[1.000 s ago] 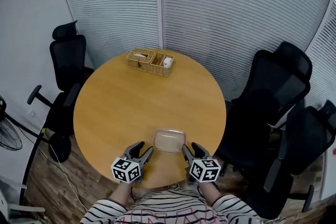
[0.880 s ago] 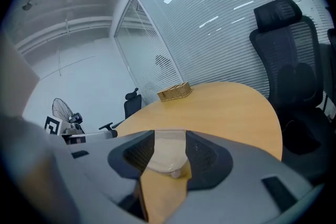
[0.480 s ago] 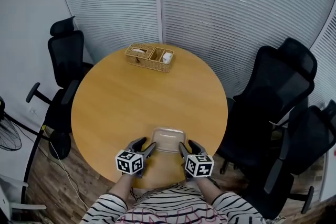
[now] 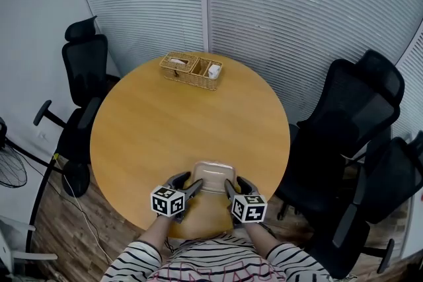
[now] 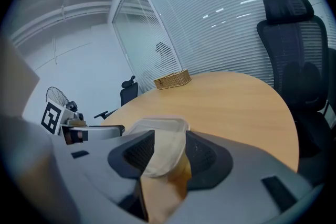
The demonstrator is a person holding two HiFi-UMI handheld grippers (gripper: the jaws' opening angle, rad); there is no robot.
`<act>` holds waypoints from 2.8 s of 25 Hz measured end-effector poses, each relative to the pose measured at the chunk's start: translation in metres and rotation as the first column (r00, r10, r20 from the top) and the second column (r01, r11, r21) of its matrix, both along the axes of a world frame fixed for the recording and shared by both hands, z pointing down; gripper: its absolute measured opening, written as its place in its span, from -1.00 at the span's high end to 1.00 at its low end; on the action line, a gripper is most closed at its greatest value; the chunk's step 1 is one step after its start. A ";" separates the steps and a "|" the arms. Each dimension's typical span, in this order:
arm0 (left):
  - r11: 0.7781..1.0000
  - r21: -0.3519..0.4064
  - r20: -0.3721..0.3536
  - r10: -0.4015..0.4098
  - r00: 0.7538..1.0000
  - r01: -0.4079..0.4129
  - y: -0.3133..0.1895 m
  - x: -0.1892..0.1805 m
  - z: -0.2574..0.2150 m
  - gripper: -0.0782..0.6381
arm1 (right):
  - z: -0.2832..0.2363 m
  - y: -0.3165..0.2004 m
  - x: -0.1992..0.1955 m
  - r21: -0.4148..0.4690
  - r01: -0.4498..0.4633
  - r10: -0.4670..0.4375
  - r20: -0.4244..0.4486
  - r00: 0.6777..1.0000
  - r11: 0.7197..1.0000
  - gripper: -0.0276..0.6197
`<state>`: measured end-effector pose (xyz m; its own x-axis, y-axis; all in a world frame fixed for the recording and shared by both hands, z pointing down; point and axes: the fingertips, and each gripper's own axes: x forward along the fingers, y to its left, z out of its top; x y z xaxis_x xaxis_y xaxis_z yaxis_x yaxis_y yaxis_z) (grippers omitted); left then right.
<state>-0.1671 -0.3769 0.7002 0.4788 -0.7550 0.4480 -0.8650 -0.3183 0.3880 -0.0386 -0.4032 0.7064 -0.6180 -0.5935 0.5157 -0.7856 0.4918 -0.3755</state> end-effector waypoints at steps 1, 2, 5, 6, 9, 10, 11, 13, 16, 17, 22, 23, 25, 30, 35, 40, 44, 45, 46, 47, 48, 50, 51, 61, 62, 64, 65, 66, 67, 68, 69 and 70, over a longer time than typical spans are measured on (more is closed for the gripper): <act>1.000 0.000 -0.003 0.001 1.000 -0.001 0.000 0.001 0.000 0.16 | 0.000 0.000 0.000 0.000 -0.001 0.001 0.000 1.000 1.000 0.31; 1.000 0.001 -0.006 -0.001 1.000 0.001 -0.001 0.002 -0.001 0.16 | 0.000 0.000 0.000 0.000 -0.002 0.002 0.001 1.000 1.000 0.31; 1.000 0.008 -0.009 -0.007 1.000 0.007 0.000 0.002 -0.004 0.16 | -0.001 0.000 -0.002 -0.003 -0.007 0.007 0.006 1.000 1.000 0.31; 1.000 0.012 -0.011 -0.008 1.000 0.008 0.000 0.002 -0.005 0.16 | -0.001 -0.001 -0.002 -0.005 -0.009 0.009 0.009 1.000 1.000 0.31; 0.999 0.030 -0.028 -0.017 0.999 0.018 0.000 0.003 -0.011 0.16 | -0.003 0.000 -0.001 -0.008 -0.017 0.017 0.020 1.000 1.000 0.31; 0.999 0.038 -0.032 -0.020 0.999 0.021 0.000 0.003 -0.014 0.16 | -0.005 0.000 -0.001 -0.006 -0.020 0.020 0.024 0.999 1.000 0.31; 0.999 0.046 -0.036 -0.021 0.999 0.023 0.001 0.003 -0.017 0.16 | -0.008 0.000 -0.001 -0.003 -0.024 0.024 0.030 0.999 1.000 0.31; 0.998 0.059 -0.043 -0.022 0.999 0.024 0.003 0.002 -0.023 0.16 | -0.013 0.001 -0.001 -0.001 -0.033 0.033 0.046 0.998 0.999 0.31; 0.996 0.083 -0.067 -0.025 0.997 0.030 0.006 0.001 -0.035 0.16 | -0.024 0.002 -0.002 0.005 -0.050 0.049 0.076 0.996 0.999 0.31; 0.995 0.094 -0.078 -0.027 0.997 0.034 0.008 0.001 -0.040 0.16 | -0.028 0.003 -0.002 0.008 -0.057 0.056 0.089 0.995 0.998 0.32; 0.986 0.153 -0.121 -0.044 0.992 0.063 0.017 -0.006 -0.070 0.16 | -0.057 0.009 0.001 0.024 -0.108 0.103 0.168 0.980 0.994 0.43; 0.984 0.166 -0.132 -0.047 0.990 0.069 0.019 -0.007 -0.077 0.16 | -0.064 0.011 0.003 0.027 -0.122 0.115 0.187 0.976 0.992 0.48; 0.979 0.189 -0.149 -0.045 0.988 0.074 0.024 -0.011 -0.090 0.17 | -0.077 0.015 0.004 0.036 -0.146 0.134 0.228 0.964 0.989 0.57; 0.970 0.224 -0.166 -0.053 0.985 0.090 0.040 -0.025 -0.114 0.35 | -0.111 0.030 0.000 0.084 -0.178 0.149 0.278 0.949 0.980 0.63; 0.961 0.248 -0.190 -0.072 0.979 0.119 0.059 -0.036 -0.134 0.52 | -0.137 0.050 -0.005 0.118 -0.198 0.154 0.302 0.941 0.973 0.65; 0.959 0.252 -0.196 -0.084 0.977 0.133 0.083 -0.041 -0.148 0.58 | -0.152 0.074 -0.006 0.130 -0.225 0.174 0.320 0.931 0.966 0.70; 0.956 0.266 -0.213 -0.071 0.974 0.128 0.109 -0.041 -0.161 0.60 | -0.163 0.097 -0.003 0.140 -0.246 0.191 0.320 0.928 0.959 0.75; 0.955 0.270 -0.214 -0.066 0.975 0.124 0.115 -0.041 -0.164 0.61 | -0.166 0.102 -0.003 0.147 -0.249 0.192 0.320 0.928 0.957 0.76; 0.954 0.273 -0.217 -0.062 0.974 0.122 0.121 -0.042 -0.167 0.61 | -0.169 0.107 -0.004 0.153 -0.252 0.193 0.320 0.928 0.956 0.76; 0.954 0.275 -0.222 -0.060 0.973 0.121 0.127 -0.044 -0.169 0.62 | -0.172 0.112 -0.006 0.159 -0.255 0.194 0.320 0.927 0.954 0.76; 0.953 0.276 -0.228 -0.057 0.972 0.121 0.133 -0.045 -0.172 0.62 | -0.175 0.118 -0.006 0.164 -0.257 0.195 0.320 0.927 0.952 0.77; 0.953 0.280 -0.238 -0.050 0.970 0.118 0.146 -0.044 -0.177 0.63 | -0.180 0.129 -0.006 0.173 -0.264 0.200 0.319 0.927 0.949 0.77; 0.952 0.284 -0.240 -0.044 0.970 0.114 0.153 -0.044 -0.180 0.64 | -0.182 0.135 -0.005 0.175 -0.269 0.204 0.318 0.926 0.947 0.77; 0.943 0.319 -0.237 -0.020 0.971 0.097 0.217 -0.041 -0.197 0.64 | -0.198 0.195 -0.003 0.204 -0.257 0.186 0.311 0.932 0.945 0.78; 0.942 0.321 -0.239 -0.020 0.971 0.099 0.223 -0.040 -0.198 0.64 | -0.200 0.201 -0.003 0.207 -0.254 0.184 0.308 0.933 0.945 0.78; 0.940 0.326 -0.243 -0.022 0.970 0.103 0.236 -0.040 -0.199 0.64 | -0.200 0.213 -0.003 0.209 -0.247 0.178 0.301 0.937 0.946 0.78; 0.939 0.327 -0.245 -0.024 0.969 0.106 0.242 -0.040 -0.199 0.64 | -0.199 0.219 -0.003 0.209 -0.242 0.174 0.296 0.939 0.948 0.78; 0.938 0.328 -0.248 -0.027 0.969 0.110 0.248 -0.040 -0.199 0.64 | -0.199 0.225 -0.003 0.209 -0.237 0.171 0.290 0.942 0.949 0.78; 0.937 0.329 -0.251 -0.029 0.968 0.113 0.253 -0.041 -0.198 0.65 | -0.198 0.231 -0.003 0.209 -0.231 0.167 0.284 0.944 0.950 0.78; 0.937 0.330 -0.254 -0.031 0.967 0.117 0.259 -0.041 -0.198 0.65 | -0.197 0.236 -0.004 0.209 -0.226 0.164 0.278 0.946 0.951 0.78; 0.936 0.331 -0.258 -0.033 0.966 0.120 0.264 -0.041 -0.199 0.65 | -0.196 0.242 -0.004 0.207 -0.222 0.161 0.273 0.948 0.953 0.78; 0.936 0.331 -0.261 -0.034 0.965 0.122 0.269 -0.041 -0.199 0.65 | -0.194 0.247 -0.003 0.205 -0.219 0.160 0.269 0.950 0.954 0.78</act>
<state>-0.2082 -0.1079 0.5014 0.4742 -0.8798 0.0314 -0.7827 -0.4050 0.4726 -0.0419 -0.1565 0.5119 -0.5728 -0.7957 0.1970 -0.7694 0.4391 -0.4639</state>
